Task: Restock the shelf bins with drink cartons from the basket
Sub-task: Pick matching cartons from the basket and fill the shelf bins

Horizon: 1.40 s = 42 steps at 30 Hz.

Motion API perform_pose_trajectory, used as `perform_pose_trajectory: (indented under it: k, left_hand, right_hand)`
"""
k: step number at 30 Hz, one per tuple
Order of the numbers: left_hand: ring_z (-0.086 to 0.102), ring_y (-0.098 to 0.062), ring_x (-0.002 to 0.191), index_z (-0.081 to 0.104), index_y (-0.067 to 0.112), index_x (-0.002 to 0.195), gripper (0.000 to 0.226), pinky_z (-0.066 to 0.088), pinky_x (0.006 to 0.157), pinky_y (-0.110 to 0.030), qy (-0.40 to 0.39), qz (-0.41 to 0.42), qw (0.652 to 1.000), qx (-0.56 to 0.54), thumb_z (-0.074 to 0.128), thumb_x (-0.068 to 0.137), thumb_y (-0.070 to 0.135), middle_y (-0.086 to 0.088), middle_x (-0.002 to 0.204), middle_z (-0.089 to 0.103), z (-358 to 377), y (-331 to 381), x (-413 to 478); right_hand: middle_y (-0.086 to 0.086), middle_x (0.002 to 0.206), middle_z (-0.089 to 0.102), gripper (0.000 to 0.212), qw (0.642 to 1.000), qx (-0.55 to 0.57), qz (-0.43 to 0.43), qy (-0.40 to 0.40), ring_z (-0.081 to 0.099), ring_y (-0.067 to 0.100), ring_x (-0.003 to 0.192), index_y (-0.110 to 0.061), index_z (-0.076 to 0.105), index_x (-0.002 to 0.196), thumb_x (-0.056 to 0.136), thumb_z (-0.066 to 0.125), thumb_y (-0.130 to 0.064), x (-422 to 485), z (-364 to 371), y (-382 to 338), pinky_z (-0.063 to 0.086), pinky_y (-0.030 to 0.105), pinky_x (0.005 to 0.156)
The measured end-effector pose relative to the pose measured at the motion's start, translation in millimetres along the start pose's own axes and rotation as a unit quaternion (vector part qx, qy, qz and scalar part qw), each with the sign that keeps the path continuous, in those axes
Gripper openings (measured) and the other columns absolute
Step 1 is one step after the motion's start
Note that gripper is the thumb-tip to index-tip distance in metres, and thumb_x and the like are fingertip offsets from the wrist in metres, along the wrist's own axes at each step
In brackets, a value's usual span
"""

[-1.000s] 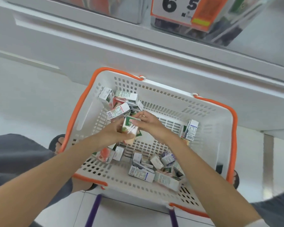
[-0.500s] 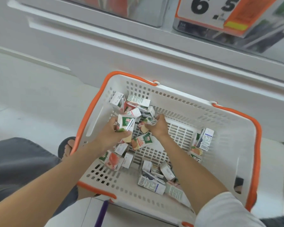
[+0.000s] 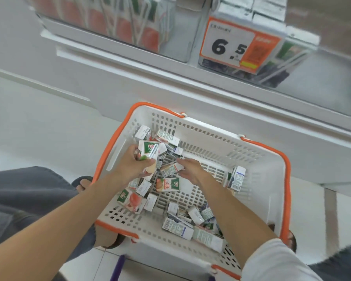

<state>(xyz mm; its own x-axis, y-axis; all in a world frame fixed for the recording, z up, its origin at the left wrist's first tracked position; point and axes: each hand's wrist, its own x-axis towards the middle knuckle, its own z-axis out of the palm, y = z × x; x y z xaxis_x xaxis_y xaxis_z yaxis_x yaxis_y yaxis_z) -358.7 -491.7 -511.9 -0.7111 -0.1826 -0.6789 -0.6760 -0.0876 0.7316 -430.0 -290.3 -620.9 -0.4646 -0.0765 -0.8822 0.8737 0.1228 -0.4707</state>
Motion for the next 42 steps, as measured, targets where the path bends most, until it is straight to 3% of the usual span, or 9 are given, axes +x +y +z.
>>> perform_pose_trajectory:
  k: [5,11,15,18,23,28,32,36,42]
  left_hand:
    - [0.066,-0.029,0.098,0.046,0.016,0.118,0.045,0.061,0.067,-0.035,0.017,0.004,1.000,0.012,0.072,0.083,0.004,-0.024,0.118,0.058,-2,6,-4]
    - [0.068,-0.025,0.094,0.040,0.017,0.132,0.060,0.061,0.068,-0.035,-0.013,0.008,0.999,0.046,0.073,0.083,0.007,-0.021,0.120,0.058,7,20,-3]
    - [0.069,-0.023,0.098,0.038,0.020,0.131,0.073,0.058,0.084,-0.043,-0.101,0.039,0.991,0.080,0.079,0.072,0.033,-0.011,0.120,0.060,45,50,-23]
    - [0.069,-0.023,0.095,0.031,0.025,0.135,0.096,0.058,0.080,-0.033,-0.188,0.054,0.977,0.081,0.077,0.054,0.048,-0.011,0.118,0.058,90,82,-57]
    - [0.070,-0.013,0.093,0.038,0.028,0.132,0.084,0.057,0.073,-0.025,-0.261,0.134,0.949,0.118,0.084,0.062,0.032,-0.003,0.116,0.066,164,126,-109]
    - [0.068,-0.014,0.081,0.048,0.028,0.128,0.081,0.055,0.066,-0.033,-0.302,0.209,0.921,0.130,0.090,0.060,0.014,-0.007,0.107,0.067,232,170,-148]
    - [0.067,-0.006,0.080,0.040,0.035,0.139,0.093,0.056,0.060,-0.026,-0.272,0.349,0.880,0.175,0.090,0.063,0.019,-0.006,0.118,0.056,287,219,-170]
    - [0.043,-0.010,0.126,0.019,0.038,0.149,0.126,0.043,0.099,-0.031,-0.165,0.499,0.799,0.292,0.085,0.045,0.064,0.002,0.143,0.039,330,265,-166]
    - [0.011,-0.031,0.146,-0.011,0.028,0.152,0.155,0.022,0.116,-0.049,-0.053,0.489,0.716,0.495,0.060,0.030,0.091,-0.006,0.160,0.011,352,296,-124]
  right_hand:
    - [0.016,0.100,0.060,0.029,0.990,-0.082,-0.048,0.107,0.064,0.028,0.084,0.008,0.061,0.107,0.088,0.068,-0.012,0,17,7,0.058,0.045,0.086]
    - [0.000,0.092,0.069,0.031,0.967,-0.175,-0.180,0.045,0.066,0.023,0.087,-0.015,0.069,0.106,0.079,0.069,0.001,-68,-31,-21,0.055,0.049,0.090]
    - [-0.012,0.099,0.074,0.041,0.932,-0.197,-0.294,-0.083,0.070,0.009,0.092,-0.029,0.071,0.105,0.078,0.073,0.003,-158,-81,-67,0.055,0.023,0.080]
    - [0.004,0.119,0.070,0.045,0.918,-0.188,-0.324,-0.129,0.067,0.019,0.106,-0.014,0.066,0.123,0.083,0.067,0.007,-219,-112,-99,0.054,0.029,0.092]
    - [0.022,0.120,0.064,0.043,0.906,-0.167,-0.382,-0.072,0.063,0.021,0.103,-0.004,0.061,0.126,0.085,0.067,0.005,-290,-159,-115,0.053,0.031,0.095]
    - [0.006,0.140,0.050,0.075,0.895,-0.189,-0.400,-0.055,0.061,0.015,0.114,-0.028,0.034,0.149,0.086,0.072,-0.015,-341,-214,-127,0.050,0.029,0.098]
    - [0.005,0.116,0.069,0.059,0.866,-0.166,-0.471,0.036,0.065,0.012,0.100,-0.019,0.053,0.133,0.080,0.078,-0.011,-381,-262,-148,0.052,0.025,0.089]
    - [0.008,0.110,0.071,0.054,0.827,-0.090,-0.539,0.135,0.068,0.013,0.091,-0.014,0.058,0.126,0.077,0.080,-0.012,-401,-318,-165,0.057,0.029,0.079]
    - [0.009,0.105,0.068,0.057,0.772,-0.085,-0.571,0.267,0.062,0.010,0.086,-0.007,0.059,0.122,0.071,0.085,-0.015,-397,-402,-197,0.053,0.026,0.078]
